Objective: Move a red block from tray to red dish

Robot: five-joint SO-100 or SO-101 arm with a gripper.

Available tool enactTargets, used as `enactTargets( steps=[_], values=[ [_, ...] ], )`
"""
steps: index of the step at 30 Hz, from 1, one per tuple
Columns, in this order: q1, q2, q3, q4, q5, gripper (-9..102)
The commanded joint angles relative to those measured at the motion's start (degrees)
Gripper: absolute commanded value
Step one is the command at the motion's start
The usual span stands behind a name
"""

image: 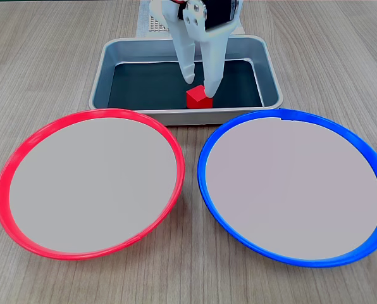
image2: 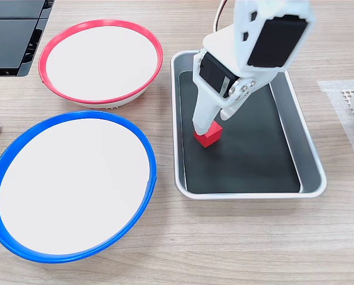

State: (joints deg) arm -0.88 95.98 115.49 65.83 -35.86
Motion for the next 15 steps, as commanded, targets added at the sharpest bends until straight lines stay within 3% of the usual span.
enactTargets(
  steps=[1,11,15],
  values=[
    [0.44,-0.88,-1.05,-1.05,-1.67,16],
    [0.79,-4.13,-1.67,-3.6,-3.96,14],
    [0.79,-4.31,-1.14,-4.48,-4.92,7]
  ],
)
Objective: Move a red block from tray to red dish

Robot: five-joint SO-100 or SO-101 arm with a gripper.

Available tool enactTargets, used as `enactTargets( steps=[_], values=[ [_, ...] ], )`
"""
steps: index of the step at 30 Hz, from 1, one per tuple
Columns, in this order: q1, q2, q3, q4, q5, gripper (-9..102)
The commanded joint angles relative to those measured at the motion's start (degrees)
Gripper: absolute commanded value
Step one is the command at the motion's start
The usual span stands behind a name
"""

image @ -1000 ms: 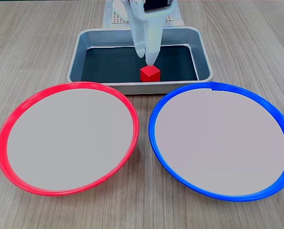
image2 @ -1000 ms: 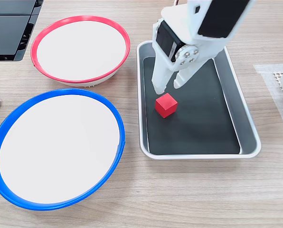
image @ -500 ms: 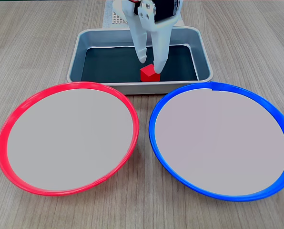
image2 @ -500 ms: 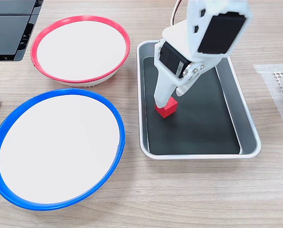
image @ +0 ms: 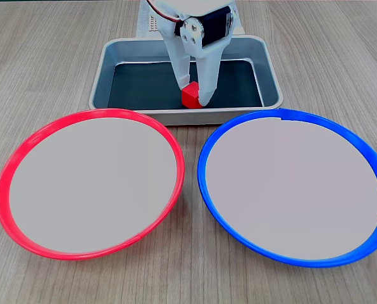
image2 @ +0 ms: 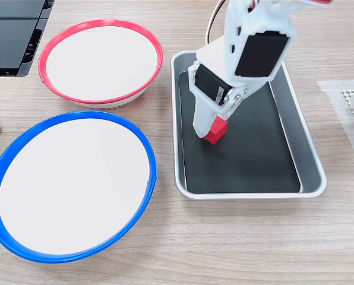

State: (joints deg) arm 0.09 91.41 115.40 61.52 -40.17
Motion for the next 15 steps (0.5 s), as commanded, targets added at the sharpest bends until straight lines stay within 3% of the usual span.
enactTargets(
  steps=[1,3,8,15],
  values=[
    [-0.18,0.26,-0.79,-0.44,-0.88,5],
    [-0.26,0.35,-0.79,-0.26,-0.97,0],
    [-1.14,3.52,-2.29,3.08,0.0,0],
    [-2.81,13.54,-15.29,20.83,7.21,0]
  ],
)
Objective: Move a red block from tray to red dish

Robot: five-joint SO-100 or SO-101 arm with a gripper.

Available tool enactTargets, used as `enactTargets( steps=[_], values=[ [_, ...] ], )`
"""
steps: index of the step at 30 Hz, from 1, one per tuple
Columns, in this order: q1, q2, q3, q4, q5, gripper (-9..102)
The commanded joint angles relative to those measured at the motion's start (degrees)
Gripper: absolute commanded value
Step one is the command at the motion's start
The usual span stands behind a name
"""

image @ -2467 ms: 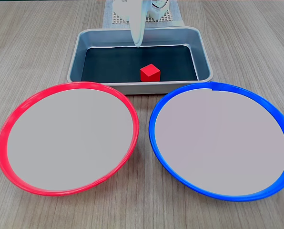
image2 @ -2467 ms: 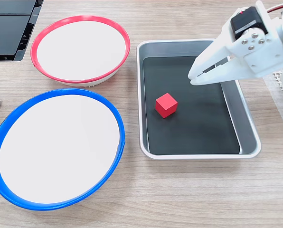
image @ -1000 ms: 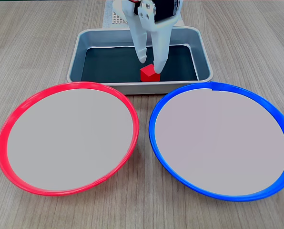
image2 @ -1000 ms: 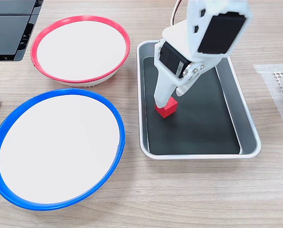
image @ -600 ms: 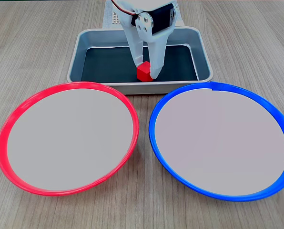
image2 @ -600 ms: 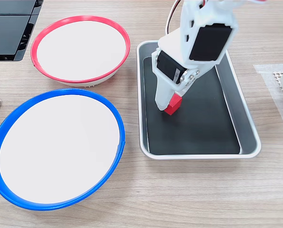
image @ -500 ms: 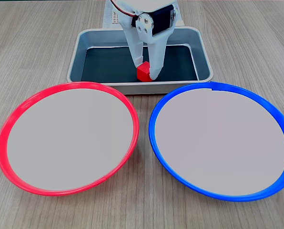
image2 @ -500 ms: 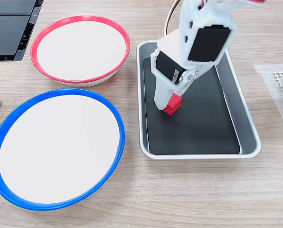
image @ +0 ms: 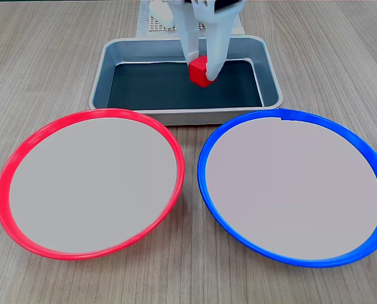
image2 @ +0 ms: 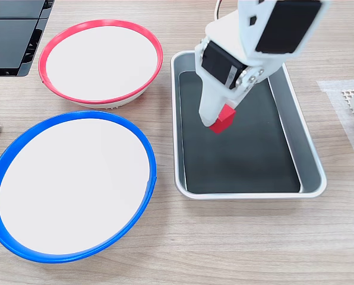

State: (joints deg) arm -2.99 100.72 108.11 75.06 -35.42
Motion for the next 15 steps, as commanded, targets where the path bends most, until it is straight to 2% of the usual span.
enactTargets(
  steps=[1,6,15],
  values=[
    [0.79,4.31,-11.07,9.58,3.52,0],
    [6.33,-1.58,-26.37,12.57,7.47,0],
    [14.5,-23.29,-41.57,2.72,6.42,0]
  ],
)
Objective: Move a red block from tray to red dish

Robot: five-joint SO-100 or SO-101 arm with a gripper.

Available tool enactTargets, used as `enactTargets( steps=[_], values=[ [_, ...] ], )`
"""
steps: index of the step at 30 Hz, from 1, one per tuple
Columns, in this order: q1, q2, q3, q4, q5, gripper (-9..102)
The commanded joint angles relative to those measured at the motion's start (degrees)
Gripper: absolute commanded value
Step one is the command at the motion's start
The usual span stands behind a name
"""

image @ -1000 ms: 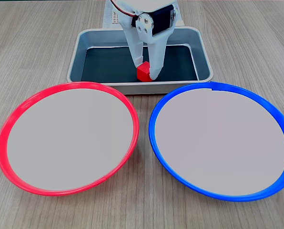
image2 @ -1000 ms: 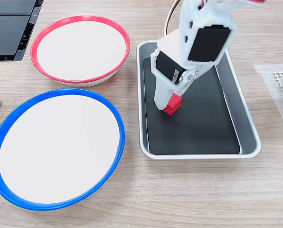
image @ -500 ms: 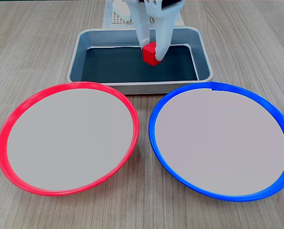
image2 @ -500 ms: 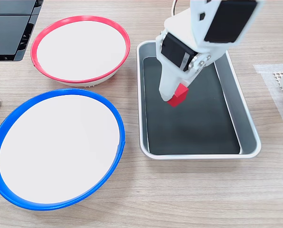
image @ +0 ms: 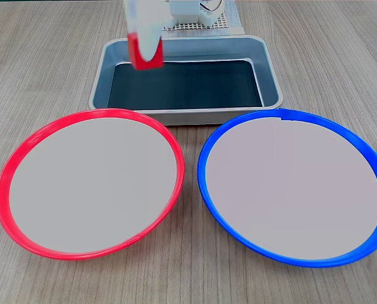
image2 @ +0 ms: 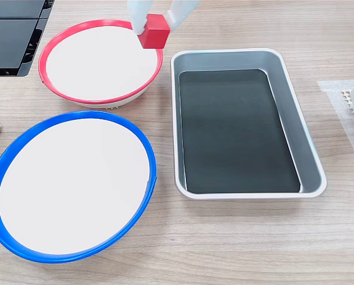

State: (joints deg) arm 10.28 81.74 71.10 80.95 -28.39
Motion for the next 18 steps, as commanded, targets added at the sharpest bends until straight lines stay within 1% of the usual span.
enactTargets(
  steps=[1,3,9,13,18],
  values=[
    [1.67,-7.12,-5.98,-5.1,-0.88,0],
    [2.02,-13.01,-8.88,-10.02,-0.97,0],
    [2.02,-23.82,-14.59,-19.69,-1.76,0],
    [2.02,-28.04,-16.79,-21.36,-4.04,0],
    [2.46,-29.18,-16.17,-21.45,-7.21,1]
  ],
)
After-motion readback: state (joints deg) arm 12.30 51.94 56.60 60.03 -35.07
